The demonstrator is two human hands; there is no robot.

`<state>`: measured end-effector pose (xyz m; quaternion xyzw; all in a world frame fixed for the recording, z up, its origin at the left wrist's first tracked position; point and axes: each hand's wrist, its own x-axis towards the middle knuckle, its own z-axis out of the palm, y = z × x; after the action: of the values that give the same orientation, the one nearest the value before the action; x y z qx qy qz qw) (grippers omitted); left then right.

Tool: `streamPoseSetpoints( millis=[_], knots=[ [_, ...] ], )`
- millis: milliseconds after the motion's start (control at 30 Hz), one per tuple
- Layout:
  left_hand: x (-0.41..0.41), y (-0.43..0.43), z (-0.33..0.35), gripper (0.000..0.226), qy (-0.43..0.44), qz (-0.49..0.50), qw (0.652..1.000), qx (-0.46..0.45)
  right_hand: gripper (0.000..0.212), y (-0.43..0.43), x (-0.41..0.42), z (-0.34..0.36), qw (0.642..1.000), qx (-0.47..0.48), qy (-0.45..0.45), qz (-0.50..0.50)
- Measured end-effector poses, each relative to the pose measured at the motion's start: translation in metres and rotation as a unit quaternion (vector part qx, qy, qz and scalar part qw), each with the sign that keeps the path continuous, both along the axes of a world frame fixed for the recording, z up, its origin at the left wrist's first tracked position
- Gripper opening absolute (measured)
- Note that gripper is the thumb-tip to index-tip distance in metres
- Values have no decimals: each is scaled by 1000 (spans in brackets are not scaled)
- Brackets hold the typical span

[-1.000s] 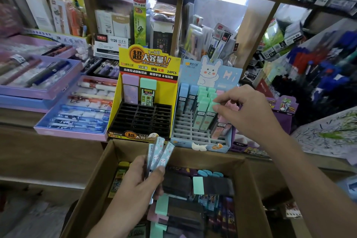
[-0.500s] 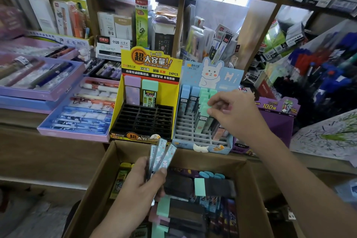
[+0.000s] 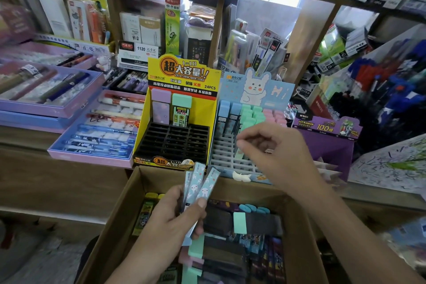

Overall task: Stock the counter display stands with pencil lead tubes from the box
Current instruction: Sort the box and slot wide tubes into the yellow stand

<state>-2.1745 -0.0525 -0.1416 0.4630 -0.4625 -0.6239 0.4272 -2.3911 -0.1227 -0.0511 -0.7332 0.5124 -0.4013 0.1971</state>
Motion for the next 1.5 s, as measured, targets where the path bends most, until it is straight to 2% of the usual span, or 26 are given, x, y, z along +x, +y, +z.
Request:
streamPoseSetpoints(
  millis=[67, 167, 233, 433, 533, 633, 867, 1033, 1100, 1267, 1400, 1500],
  knots=[
    [0, 1, 2, 39, 9, -8, 1000, -3, 12, 5, 7, -10, 997, 75, -27, 15],
    [0, 1, 3, 26, 16, -19, 1000, -8, 27, 9, 12, -24, 983, 172, -38, 43],
    [0, 2, 4, 24, 26, -15, 1000, -4, 29, 12, 15, -29, 973, 214, -62, 66],
    [3, 0, -1, 36, 81, 15, 997, 14, 13, 15, 10, -36, 950, 235, -202, 45],
    [4, -3, -5, 35, 100, 49, 994, 16, 8, 19, 3, -40, 930, 277, -240, 37],
    [6, -5, -7, 29, 101, 67, 993, 6, 10, 24, -1, -46, 919, 311, -232, 66],
    [5, -4, -6, 29, 89, 43, 995, -4, 37, 34, 6, -48, 919, 341, -120, 157],
    [3, -2, -6, 31, 69, 20, 997, -9, 16, 35, 13, -49, 927, 322, -106, 164],
    [3, -3, -5, 31, 74, 24, 997, -5, 9, 34, 9, -47, 941, 287, -107, 145],
    [1, -4, -8, 27, 119, 26, 992, 37, 20, 26, -11, -29, 969, 189, -123, 99],
    [0, -3, -10, 44, 81, 25, 996, 34, 28, 14, -26, -8, 982, 137, -118, 58],
    [0, -4, -9, 33, 63, 30, 997, 28, 20, 5, -36, 5, 988, 104, -109, 30]
  ],
)
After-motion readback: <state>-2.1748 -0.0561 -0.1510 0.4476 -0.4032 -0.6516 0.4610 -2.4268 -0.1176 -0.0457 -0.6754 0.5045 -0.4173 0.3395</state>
